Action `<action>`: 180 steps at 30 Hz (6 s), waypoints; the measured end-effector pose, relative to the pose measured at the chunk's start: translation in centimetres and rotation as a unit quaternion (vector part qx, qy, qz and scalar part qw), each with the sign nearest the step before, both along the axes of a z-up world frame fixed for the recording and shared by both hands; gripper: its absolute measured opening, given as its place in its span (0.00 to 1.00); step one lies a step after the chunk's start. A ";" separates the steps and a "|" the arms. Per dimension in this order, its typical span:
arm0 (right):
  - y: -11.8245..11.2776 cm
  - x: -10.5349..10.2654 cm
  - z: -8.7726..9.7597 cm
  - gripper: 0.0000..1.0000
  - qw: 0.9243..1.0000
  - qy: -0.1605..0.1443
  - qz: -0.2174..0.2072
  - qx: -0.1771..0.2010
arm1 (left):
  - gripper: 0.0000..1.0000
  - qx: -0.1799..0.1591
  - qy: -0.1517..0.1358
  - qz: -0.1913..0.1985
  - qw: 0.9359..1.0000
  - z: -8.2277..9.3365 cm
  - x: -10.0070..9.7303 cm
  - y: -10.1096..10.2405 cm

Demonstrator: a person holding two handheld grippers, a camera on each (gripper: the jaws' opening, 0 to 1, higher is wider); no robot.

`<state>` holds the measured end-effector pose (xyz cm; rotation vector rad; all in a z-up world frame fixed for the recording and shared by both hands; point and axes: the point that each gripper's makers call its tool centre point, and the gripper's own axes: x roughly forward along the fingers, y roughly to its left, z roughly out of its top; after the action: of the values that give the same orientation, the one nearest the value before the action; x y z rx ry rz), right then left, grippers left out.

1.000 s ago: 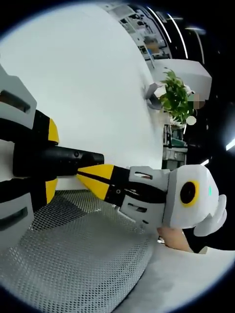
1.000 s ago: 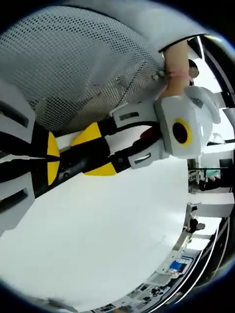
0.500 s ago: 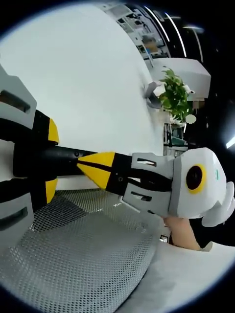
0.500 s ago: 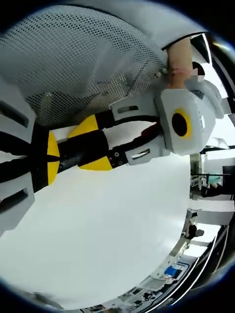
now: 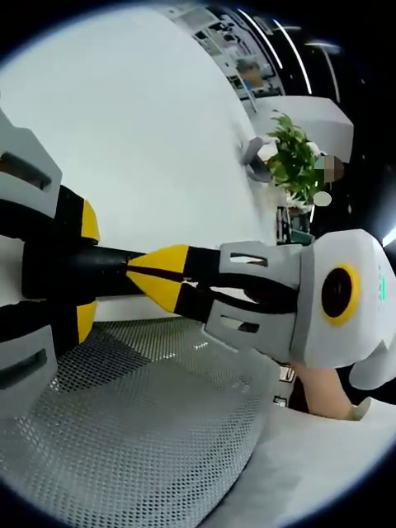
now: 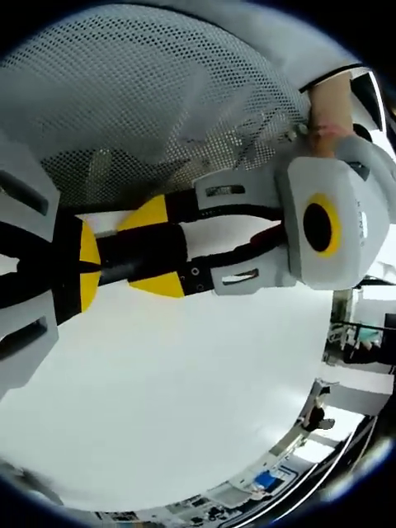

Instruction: Press the specified remote control buttons in sequence, fully releasing each button before pressing the next.

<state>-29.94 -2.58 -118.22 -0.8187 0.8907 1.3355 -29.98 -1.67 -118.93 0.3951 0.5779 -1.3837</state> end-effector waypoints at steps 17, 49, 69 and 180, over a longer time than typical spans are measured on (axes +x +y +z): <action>-0.5 -0.5 0.0 0.00 0.992 -0.042 0.092 -0.071 | 0.24 -0.002 0.000 -0.005 1.000 0.0 -0.1 -0.2; -0.6 0.2 0.1 0.00 0.992 0.018 -0.123 0.005 | 0.24 -0.005 0.005 -0.003 1.000 -0.1 0.0 -0.2; -0.5 1.0 0.0 0.00 0.981 0.094 -0.166 0.047 | 0.24 -0.006 0.005 -0.001 1.000 0.1 -0.1 -0.2; 1.9 -0.5 0.0 0.00 1.000 -0.026 -0.008 0.012 | 0.24 0.016 -0.019 -0.018 1.000 -0.1 -0.1 -0.3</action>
<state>-30.49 -0.64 -118.24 -0.8222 0.8375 1.3022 -30.13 -1.98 -119.07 0.4591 0.5645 -1.3988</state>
